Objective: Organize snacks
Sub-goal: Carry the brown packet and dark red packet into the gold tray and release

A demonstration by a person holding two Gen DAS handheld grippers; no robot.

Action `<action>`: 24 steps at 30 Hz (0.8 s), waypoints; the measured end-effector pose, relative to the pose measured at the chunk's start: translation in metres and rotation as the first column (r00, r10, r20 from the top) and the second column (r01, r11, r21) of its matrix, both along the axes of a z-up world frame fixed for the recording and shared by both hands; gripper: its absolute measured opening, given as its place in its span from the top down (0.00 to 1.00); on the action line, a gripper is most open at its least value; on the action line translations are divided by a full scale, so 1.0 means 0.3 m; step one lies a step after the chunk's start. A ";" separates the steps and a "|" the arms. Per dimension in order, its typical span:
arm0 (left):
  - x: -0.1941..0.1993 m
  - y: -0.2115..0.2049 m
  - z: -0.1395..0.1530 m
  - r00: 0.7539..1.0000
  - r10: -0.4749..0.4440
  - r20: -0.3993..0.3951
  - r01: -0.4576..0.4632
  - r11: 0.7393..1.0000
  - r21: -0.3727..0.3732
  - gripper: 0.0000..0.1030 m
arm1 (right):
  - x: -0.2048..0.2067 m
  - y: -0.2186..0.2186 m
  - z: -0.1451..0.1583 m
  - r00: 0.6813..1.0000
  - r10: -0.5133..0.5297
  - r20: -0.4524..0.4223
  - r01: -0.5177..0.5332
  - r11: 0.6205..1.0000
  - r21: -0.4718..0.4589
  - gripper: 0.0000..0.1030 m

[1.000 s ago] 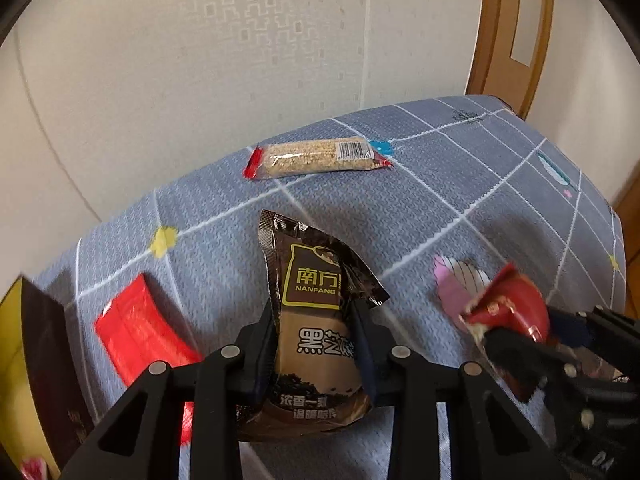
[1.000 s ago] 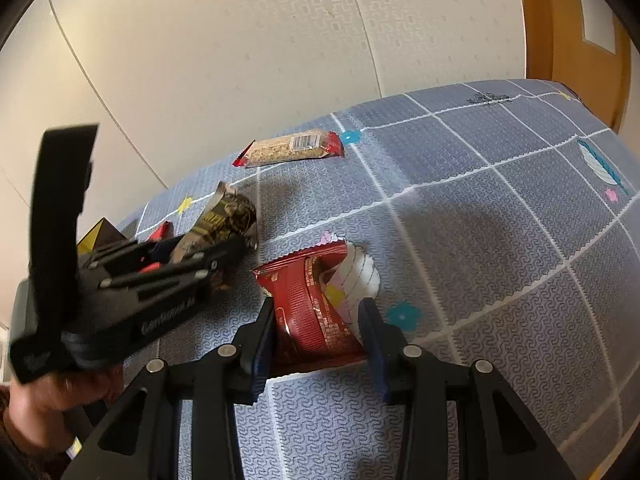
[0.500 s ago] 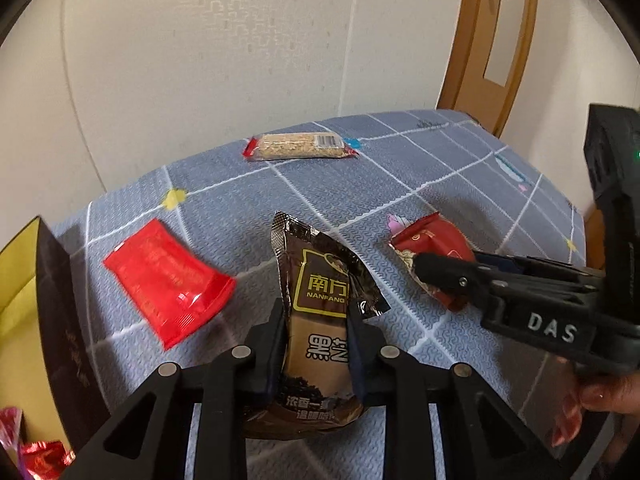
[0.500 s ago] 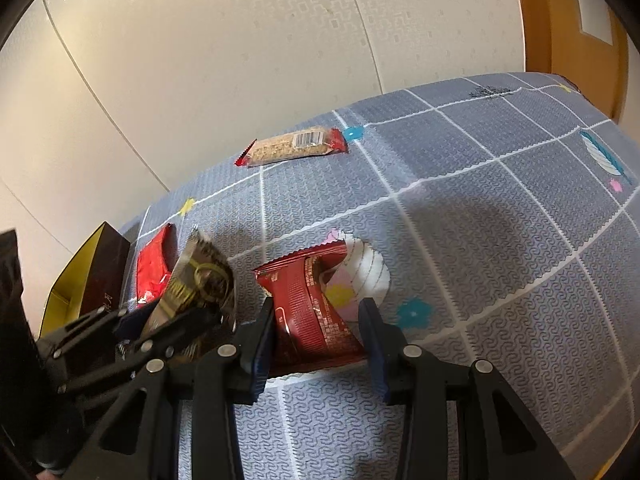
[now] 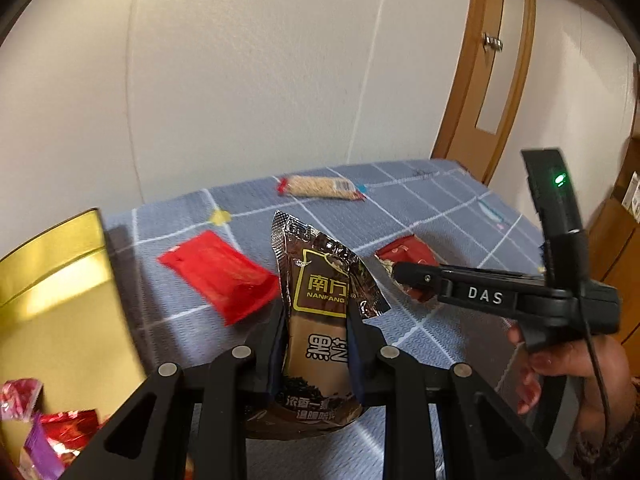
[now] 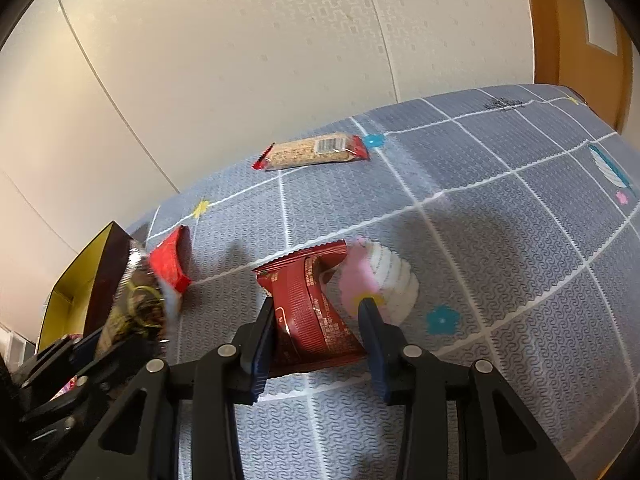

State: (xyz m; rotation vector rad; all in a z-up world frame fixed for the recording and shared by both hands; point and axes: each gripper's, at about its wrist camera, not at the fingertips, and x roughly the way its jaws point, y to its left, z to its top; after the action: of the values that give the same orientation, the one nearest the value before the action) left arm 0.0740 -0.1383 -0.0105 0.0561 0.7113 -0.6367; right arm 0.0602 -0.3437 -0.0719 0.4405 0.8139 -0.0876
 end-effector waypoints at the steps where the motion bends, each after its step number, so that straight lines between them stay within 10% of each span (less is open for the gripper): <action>1: -0.007 0.030 0.004 1.000 0.017 0.010 -0.016 1.000 -0.018 0.74 | 0.001 0.007 0.002 1.000 0.002 0.003 -0.002 1.000 -0.001 0.60; 15: -0.006 0.375 0.101 0.961 0.271 0.047 -0.255 0.943 -0.215 0.74 | 0.035 0.118 0.057 0.997 0.059 0.048 -0.058 0.998 -0.022 0.60; 24: 0.040 0.650 0.067 0.858 0.504 -0.101 -0.512 0.821 -0.252 0.74 | 0.068 0.233 0.096 0.990 0.118 0.077 -0.115 0.993 -0.037 0.60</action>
State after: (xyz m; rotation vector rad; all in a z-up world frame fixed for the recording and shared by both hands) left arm 0.0859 0.0567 0.0097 -0.3908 0.6259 -0.2112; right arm 0.0806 -0.2738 -0.0433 0.3629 0.7579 0.0252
